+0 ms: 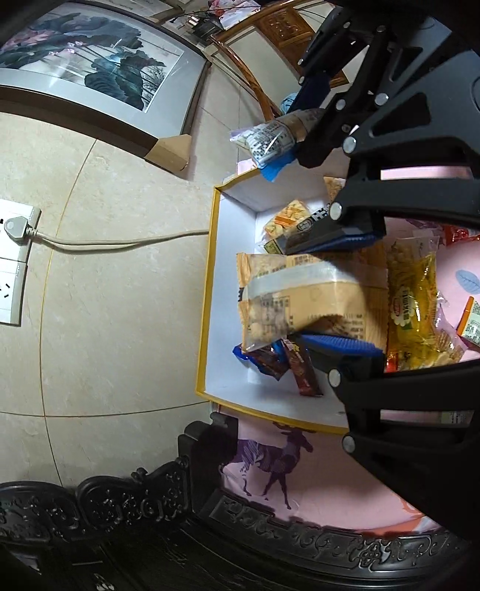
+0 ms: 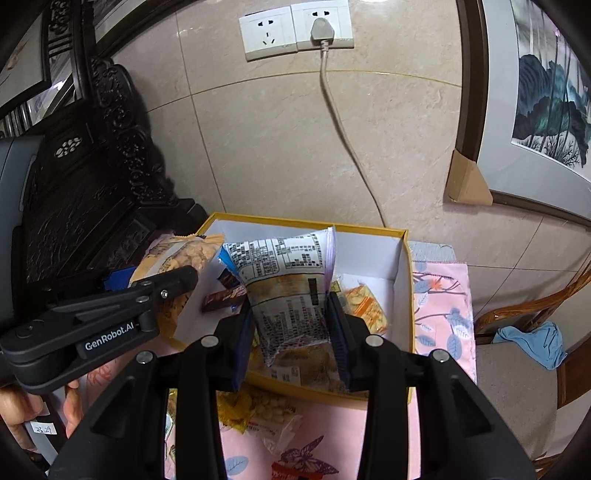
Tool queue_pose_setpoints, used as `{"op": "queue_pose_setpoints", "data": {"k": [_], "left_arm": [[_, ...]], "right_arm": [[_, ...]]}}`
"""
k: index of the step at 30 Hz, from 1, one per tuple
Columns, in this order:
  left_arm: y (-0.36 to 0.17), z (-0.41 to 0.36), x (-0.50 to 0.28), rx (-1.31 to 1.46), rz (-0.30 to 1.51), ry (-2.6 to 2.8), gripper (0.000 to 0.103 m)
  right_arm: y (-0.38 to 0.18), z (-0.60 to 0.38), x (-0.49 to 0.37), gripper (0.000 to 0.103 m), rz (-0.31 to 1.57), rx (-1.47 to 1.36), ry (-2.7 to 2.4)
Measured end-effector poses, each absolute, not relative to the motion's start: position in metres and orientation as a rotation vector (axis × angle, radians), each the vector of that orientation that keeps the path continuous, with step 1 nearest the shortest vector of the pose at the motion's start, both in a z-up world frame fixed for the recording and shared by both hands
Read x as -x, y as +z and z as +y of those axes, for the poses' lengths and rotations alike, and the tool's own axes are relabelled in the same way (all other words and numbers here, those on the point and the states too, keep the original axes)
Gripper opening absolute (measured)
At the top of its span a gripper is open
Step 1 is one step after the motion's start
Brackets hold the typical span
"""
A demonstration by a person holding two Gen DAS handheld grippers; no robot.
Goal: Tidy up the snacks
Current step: 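Lower both cookie packs into the yellow box and open both grippers, then grasp a yellow cheese bar with the left gripper while the right grasps a golden bag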
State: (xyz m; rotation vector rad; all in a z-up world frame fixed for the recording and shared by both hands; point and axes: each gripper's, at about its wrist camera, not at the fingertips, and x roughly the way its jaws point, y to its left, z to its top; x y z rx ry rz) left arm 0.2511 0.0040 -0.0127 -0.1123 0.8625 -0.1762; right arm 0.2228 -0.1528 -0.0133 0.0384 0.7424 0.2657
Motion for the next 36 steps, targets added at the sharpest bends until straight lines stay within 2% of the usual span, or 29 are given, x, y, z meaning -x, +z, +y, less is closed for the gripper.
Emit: {"op": "queue_pose_setpoints", "data": {"k": [2,3,4,5,6,9,15,22,27,36], "left_arm": [[-0.012,0.002,-0.258,0.102,0.863,-0.173,0.041],[-0.012,0.001,-0.26,0.093,0.871,-0.167,0.049],[-0.012,0.001,-0.265,0.084,0.886,-0.156,0.063],[-0.012,0.002,-0.27,0.067,0.899,-0.111,0.08],[-0.011,0.005,-0.271,0.064,0.897,-0.096,0.089],[-0.006,0.019,-0.266,0.085,0.879,-0.085,0.09],[-0.012,0.049,-0.241,0.116,0.875,-0.037,0.09],[-0.053,0.103,-0.185,0.114,0.95,0.103,0.09],[-0.09,0.145,-0.138,0.181,1.053,0.177,0.09],[-0.119,0.171,-0.075,0.19,1.153,0.171,0.09]], "right_arm": [[-0.012,-0.153,-0.229,0.04,0.741,-0.037,0.25],[-0.01,-0.153,-0.234,0.044,0.742,-0.031,0.231],[-0.01,-0.154,-0.238,0.051,0.748,-0.023,0.209],[-0.01,-0.153,-0.245,0.057,0.765,-0.005,0.165],[-0.009,-0.155,-0.249,0.06,0.771,0.008,0.124],[-0.007,-0.16,-0.243,0.065,0.755,0.009,0.129],[-0.019,-0.151,-0.207,0.066,0.762,-0.042,0.32],[-0.085,-0.087,-0.155,0.066,0.857,0.227,0.595],[-0.112,-0.065,-0.164,0.066,0.884,0.266,0.626],[-0.162,-0.024,-0.198,0.068,0.934,0.462,0.531]]}}
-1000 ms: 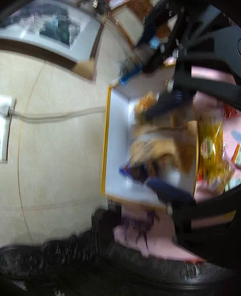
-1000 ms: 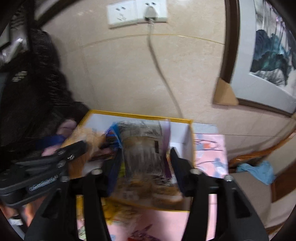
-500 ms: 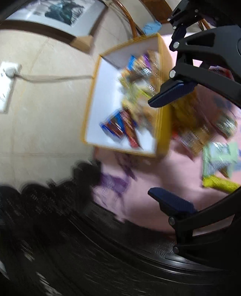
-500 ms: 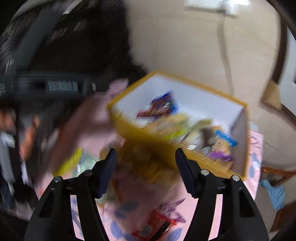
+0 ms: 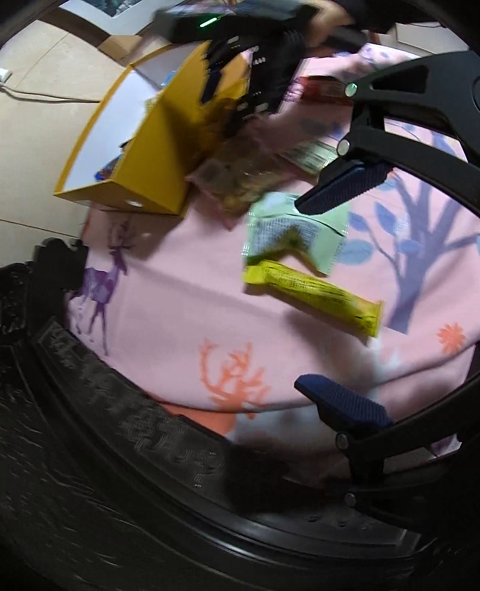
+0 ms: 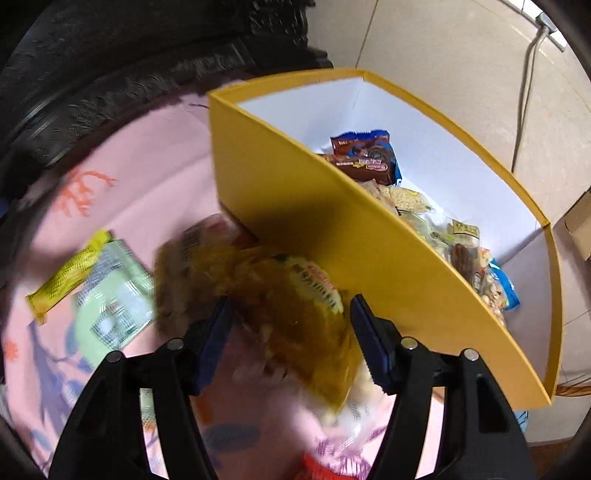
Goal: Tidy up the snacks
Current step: 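Grasp a yellow cheese bar with the left gripper while the right grasps a golden bag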
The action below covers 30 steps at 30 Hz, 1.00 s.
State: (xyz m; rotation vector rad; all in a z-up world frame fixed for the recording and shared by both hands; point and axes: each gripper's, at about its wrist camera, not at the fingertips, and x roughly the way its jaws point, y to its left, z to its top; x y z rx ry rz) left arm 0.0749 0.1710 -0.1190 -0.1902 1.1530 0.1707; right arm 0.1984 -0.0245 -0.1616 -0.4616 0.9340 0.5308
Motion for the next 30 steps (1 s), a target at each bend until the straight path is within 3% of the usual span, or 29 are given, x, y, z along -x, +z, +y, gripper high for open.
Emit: {"op": "queue_pose_setpoints", "data": {"k": [3,4,5,6,17,18,19,22,24,25,30], "left_arm": [[-0.133,0.17,-0.073,0.173,1.186,0.18,0.09],[-0.138,0.17,-0.074,0.172,1.194,0.184,0.09],[-0.142,0.17,-0.075,0.171,1.201,0.187,0.09],[-0.15,0.171,-0.077,0.168,1.215,0.194,0.09],[-0.202,0.176,-0.101,0.136,1.274,0.234,0.088],[-0.206,0.176,-0.101,0.136,1.284,0.231,0.086],[-0.21,0.176,-0.101,0.139,1.298,0.221,0.07],[-0.208,0.168,-0.096,0.124,1.276,0.185,0.051],[-0.204,0.157,-0.095,0.096,1.271,0.158,0.031],[-0.203,0.154,-0.095,0.093,1.272,0.152,0.025],[-0.196,0.145,-0.078,0.168,1.28,0.119,0.021]], "right_arm": [[-0.175,-0.019,-0.209,0.066,0.961,0.42,0.548],[-0.178,-0.018,-0.21,0.061,0.958,0.424,0.537],[-0.179,-0.019,-0.211,0.049,0.961,0.411,0.536],[-0.177,-0.022,-0.211,0.046,0.974,0.372,0.545],[-0.131,-0.084,-0.166,0.045,0.997,0.166,0.564],[-0.126,-0.09,-0.159,0.045,0.994,0.149,0.564],[-0.123,-0.094,-0.153,0.045,0.99,0.134,0.563],[-0.111,-0.107,-0.137,0.045,0.98,0.077,0.556],[-0.108,-0.113,-0.129,0.045,0.977,0.055,0.551],[-0.106,-0.116,-0.122,0.045,0.974,0.042,0.544],[-0.101,-0.124,-0.1,0.045,0.962,-0.006,0.53]]}}
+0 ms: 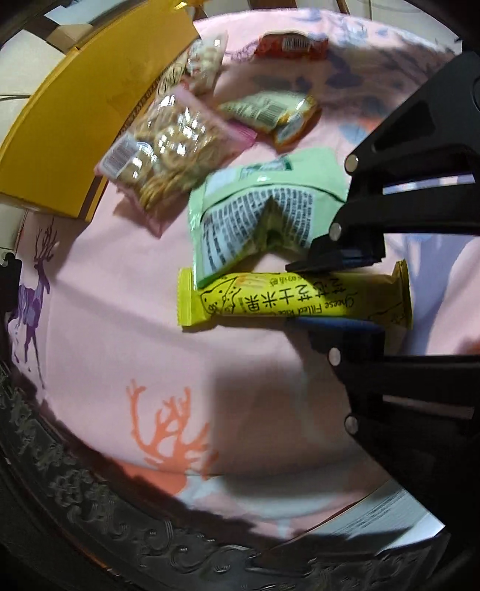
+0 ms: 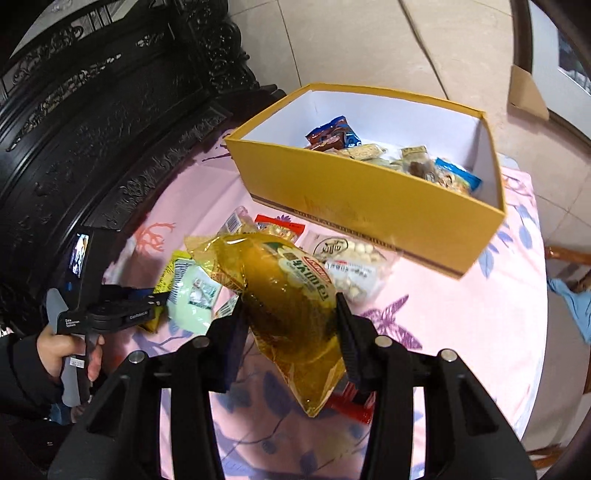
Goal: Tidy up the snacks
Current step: 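Grasp a yellow cheese bar with the left gripper while the right grasps a golden bag, then carry the cheese bar and golden bag to the yellow box and release them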
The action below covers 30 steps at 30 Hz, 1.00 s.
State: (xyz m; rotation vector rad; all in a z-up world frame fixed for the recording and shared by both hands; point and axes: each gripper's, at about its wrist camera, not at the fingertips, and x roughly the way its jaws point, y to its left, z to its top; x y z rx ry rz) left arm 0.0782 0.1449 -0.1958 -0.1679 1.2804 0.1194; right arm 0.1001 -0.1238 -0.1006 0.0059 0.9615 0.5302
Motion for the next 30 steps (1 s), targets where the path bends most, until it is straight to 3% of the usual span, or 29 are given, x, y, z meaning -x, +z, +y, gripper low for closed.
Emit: {"op": "queue_pose_setpoints", "data": {"k": [15,30], "left_arm": [[-0.117,0.062,-0.048,0.126,1.165,-0.122,0.021],[-0.1,0.046,-0.073,0.147,1.11,-0.19,0.021]], "right_arm": [[-0.097,-0.146,-0.073,0.045,0.96,-0.068,0.465],[-0.096,-0.156,-0.074,0.045,0.95,-0.094,0.437]]}}
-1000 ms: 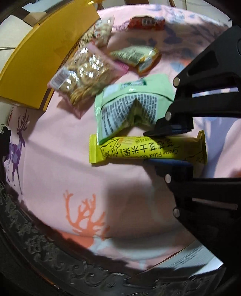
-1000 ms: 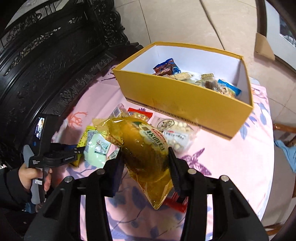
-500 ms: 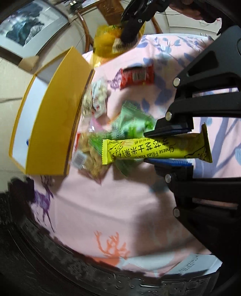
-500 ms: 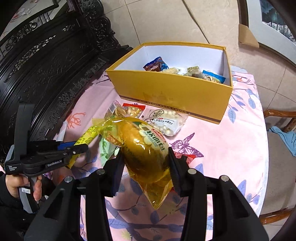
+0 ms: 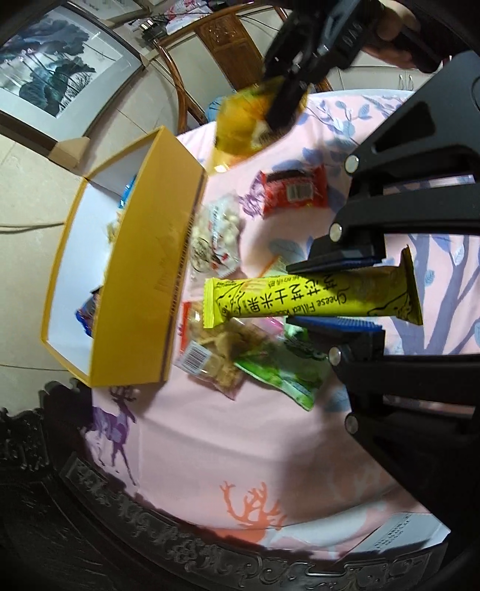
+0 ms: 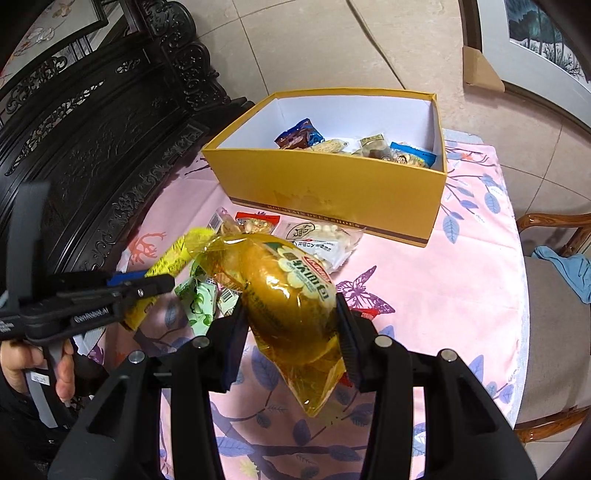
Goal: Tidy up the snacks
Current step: 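Carry the cheese bar and golden bag to the yellow box and release them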
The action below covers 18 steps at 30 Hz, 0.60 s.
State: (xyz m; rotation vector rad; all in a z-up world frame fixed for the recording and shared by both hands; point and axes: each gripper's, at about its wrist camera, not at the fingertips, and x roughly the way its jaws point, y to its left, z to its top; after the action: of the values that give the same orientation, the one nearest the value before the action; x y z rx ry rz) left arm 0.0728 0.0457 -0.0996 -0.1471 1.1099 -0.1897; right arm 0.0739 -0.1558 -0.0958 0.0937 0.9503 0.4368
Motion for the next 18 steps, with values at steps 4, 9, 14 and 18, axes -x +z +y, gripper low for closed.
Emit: {"op": "queue_pose_setpoints", "data": {"k": [4,9,14,18], "left_arm": [[-0.089,0.037,-0.088,0.131,1.09,-0.204,0.021],[-0.064,0.016,-0.132,0.086,1.028,-0.207,0.021],[-0.039,0.002,-0.183,0.075,0.971,-0.213,0.021],[-0.019,-0.004,-0.212,0.073,0.933,-0.218,0.021]], "right_arm": [[-0.099,-0.154,-0.079,0.045,0.96,-0.092,0.44],[-0.083,-0.152,-0.104,0.045,0.927,-0.069,0.413],[-0.049,-0.156,-0.147,0.045,0.86,-0.091,0.359],[-0.024,-0.154,-0.175,0.045,0.802,-0.087,0.344]]}}
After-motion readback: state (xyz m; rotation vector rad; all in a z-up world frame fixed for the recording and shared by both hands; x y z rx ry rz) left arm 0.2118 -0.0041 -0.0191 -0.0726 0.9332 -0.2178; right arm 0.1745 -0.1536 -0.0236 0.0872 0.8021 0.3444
